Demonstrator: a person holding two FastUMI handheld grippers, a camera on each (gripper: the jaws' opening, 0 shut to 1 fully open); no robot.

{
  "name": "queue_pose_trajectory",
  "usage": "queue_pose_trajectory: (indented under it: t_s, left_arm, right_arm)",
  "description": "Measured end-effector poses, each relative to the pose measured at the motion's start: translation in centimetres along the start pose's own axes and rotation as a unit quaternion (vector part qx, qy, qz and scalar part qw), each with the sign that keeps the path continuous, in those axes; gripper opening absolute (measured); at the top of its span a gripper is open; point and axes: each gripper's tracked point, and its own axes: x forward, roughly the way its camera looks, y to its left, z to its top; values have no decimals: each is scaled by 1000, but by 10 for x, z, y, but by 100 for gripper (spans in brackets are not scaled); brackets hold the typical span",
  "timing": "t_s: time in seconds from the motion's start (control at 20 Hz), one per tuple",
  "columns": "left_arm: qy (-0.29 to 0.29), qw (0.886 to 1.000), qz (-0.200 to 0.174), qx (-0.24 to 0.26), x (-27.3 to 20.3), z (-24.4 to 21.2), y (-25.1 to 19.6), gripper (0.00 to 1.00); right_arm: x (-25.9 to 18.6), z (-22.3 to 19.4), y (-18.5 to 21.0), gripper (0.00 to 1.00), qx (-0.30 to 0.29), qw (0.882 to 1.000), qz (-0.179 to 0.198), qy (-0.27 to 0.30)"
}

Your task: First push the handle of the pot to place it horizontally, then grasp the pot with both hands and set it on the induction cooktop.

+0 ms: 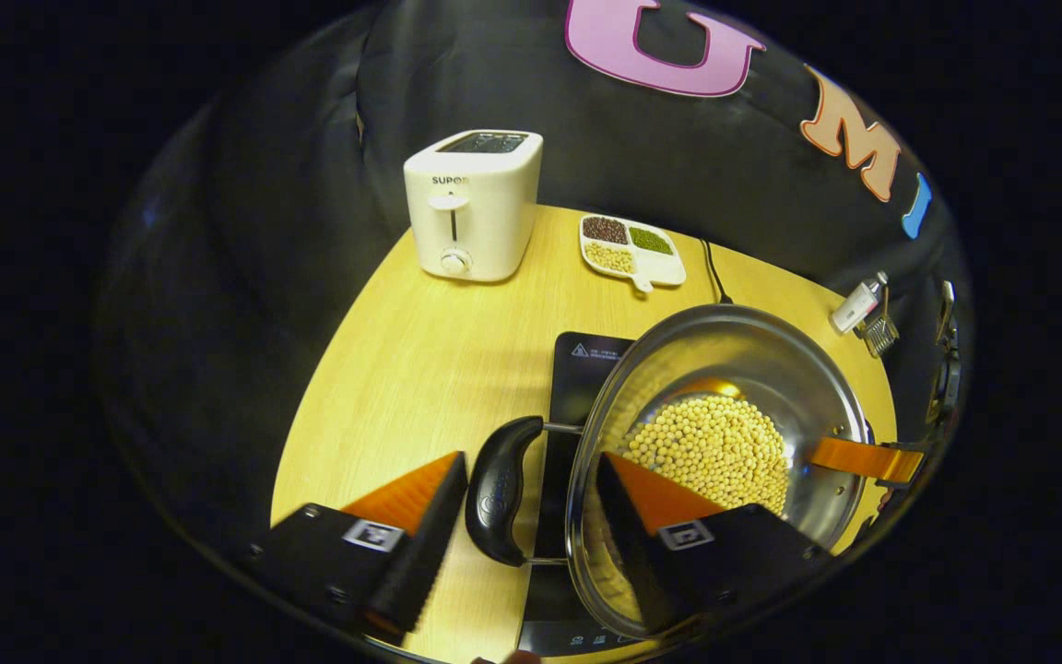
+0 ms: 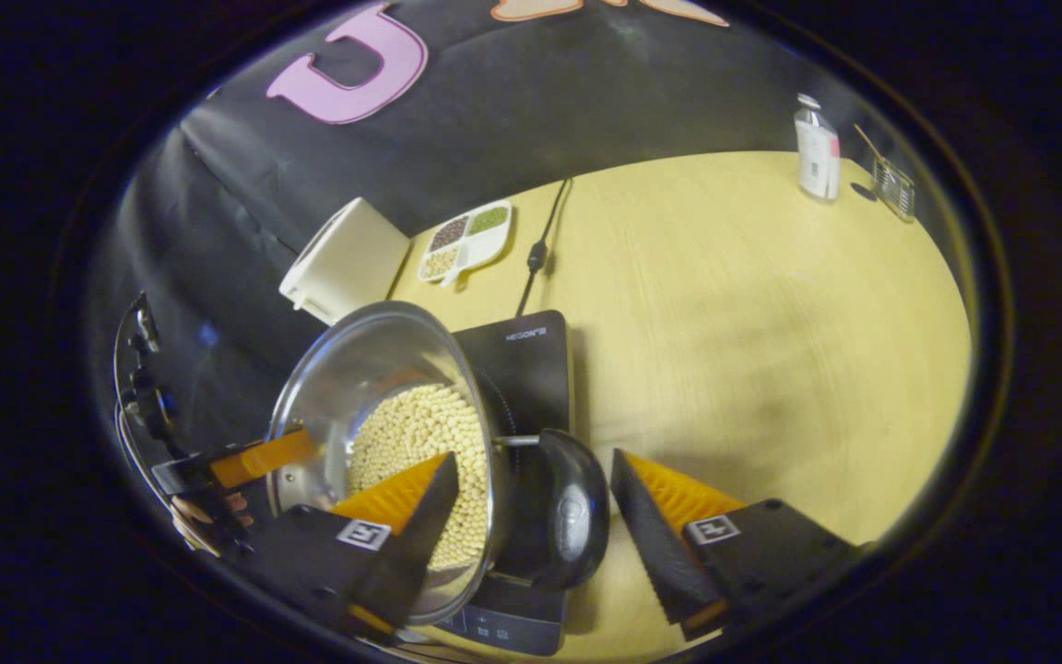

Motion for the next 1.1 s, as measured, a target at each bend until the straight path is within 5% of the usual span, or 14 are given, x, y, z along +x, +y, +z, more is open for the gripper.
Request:
queue_pose_trajectory:
  t_s: [0.05,0.45,0.5,0.55,0.6,0.75,0.8,0.85,1.1]
  left_arm:
    - [-15,1000,0,1,-6,9,-5,100]
    - [-75,996,41,28,-60,14,-21,98]
    - [-80,996,41,26,-68,14,-27,98]
    - [-86,995,40,25,-75,13,-35,98]
    - [-90,995,39,25,-82,11,-43,98]
    - [-106,993,32,29,-108,6,-81,98]
    - [-115,992,32,30,-117,6,-96,98]
    - [-125,991,31,30,-128,6,-113,98]
    - [-184,983,19,5,-183,14,-200,97]
  right_arm:
    - [-11,5,3,99,-3,1000,2,-14]
    - [-95,34,-12,92,-20,994,-21,-103]
    - [-107,35,-17,99,-24,993,-25,-112]
    - [-118,36,-23,92,-28,992,-29,-119]
    - [-132,37,-29,99,-32,991,-33,-126]
    - [-172,42,-49,99,-47,987,-35,-148]
    - [-186,46,-58,92,-58,985,-40,-157]
    - [-196,53,-72,99,-73,982,-45,-166]
    - [-263,92,-95,99,-122,968,-26,-220]
